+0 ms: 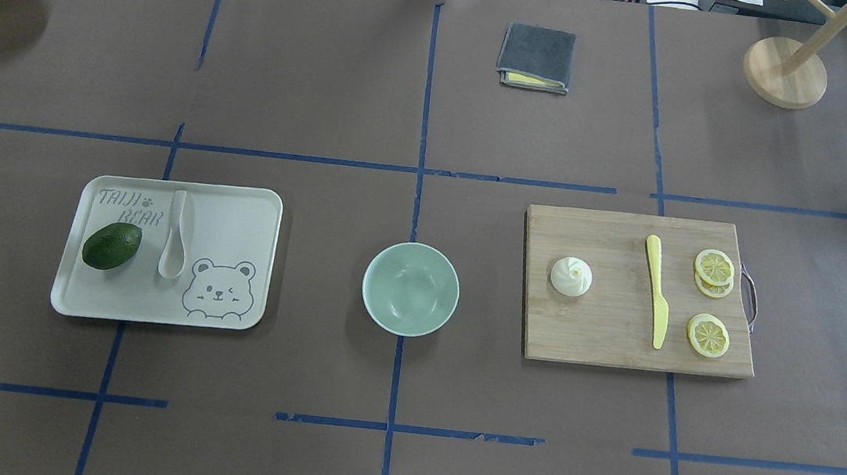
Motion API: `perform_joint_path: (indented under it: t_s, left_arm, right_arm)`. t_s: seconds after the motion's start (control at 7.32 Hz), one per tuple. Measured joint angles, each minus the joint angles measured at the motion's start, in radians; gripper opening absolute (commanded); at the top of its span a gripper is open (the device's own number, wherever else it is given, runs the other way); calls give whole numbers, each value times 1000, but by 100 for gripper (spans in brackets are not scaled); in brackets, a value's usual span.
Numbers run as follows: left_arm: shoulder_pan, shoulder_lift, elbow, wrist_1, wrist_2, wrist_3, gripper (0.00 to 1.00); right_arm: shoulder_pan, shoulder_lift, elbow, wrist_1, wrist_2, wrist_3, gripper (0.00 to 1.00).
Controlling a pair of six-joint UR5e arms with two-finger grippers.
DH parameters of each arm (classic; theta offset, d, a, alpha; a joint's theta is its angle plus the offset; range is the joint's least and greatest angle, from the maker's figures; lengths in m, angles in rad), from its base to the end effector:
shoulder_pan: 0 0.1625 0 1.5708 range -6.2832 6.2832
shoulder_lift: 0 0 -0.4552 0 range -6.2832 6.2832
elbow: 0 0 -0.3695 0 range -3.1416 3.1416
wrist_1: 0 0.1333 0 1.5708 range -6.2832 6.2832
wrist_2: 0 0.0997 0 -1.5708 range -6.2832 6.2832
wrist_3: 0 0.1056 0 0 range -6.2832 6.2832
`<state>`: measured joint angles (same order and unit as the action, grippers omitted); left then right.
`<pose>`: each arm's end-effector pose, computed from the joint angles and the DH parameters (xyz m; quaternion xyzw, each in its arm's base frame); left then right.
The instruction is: Put spoon and bun in bowl
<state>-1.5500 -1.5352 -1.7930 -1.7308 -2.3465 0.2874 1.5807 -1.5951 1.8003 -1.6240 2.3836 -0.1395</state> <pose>-0.0496 -0.4674 0.5859 0.2077 0.3480 0.2044 0.8910 0.0612 -0.4596 0.5989 0.0990 -0.3879 -0.0893 0.9120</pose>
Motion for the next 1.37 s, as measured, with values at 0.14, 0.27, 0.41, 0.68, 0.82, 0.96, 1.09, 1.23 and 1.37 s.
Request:
perform_joint_path:
  t_s: [0.14, 0.27, 0.41, 0.68, 0.82, 0.96, 1.09, 1.23, 1.37]
  left_arm:
    - [0, -20, 8, -101, 0, -4, 100]
    - [1, -43, 21, -208, -2, -34, 100]
    - [9, -61, 22, -275, -6, -134, 100]
    - [70, -84, -1, -334, -7, -381, 100]
    - [112, -97, -11, -342, -9, -464, 100]
    - [175, -105, -44, -347, 0, -571, 100]
    - [271, -107, -104, -349, 52, -673, 100]
    - [376, -111, -155, -350, 112, -779, 100]
    - [466, -119, -181, -350, 155, -885, 100]
  right_arm:
    - [-1, 3, -1, 5, 8, 6, 100]
    - [-1, 5, -2, 6, 11, 8, 100]
    - [-1, 5, -2, 7, 12, 8, 100]
    - [-1, 6, -3, 8, 12, 8, 100]
    - [-1, 5, -4, 8, 13, 7, 100]
    - [0, 2, -5, 14, 13, 7, 100]
    - [1, -1, -7, 23, 14, 8, 100]
    - [1, -2, -10, 29, 25, 10, 100]
    - [1, -3, -11, 32, 41, 13, 100]
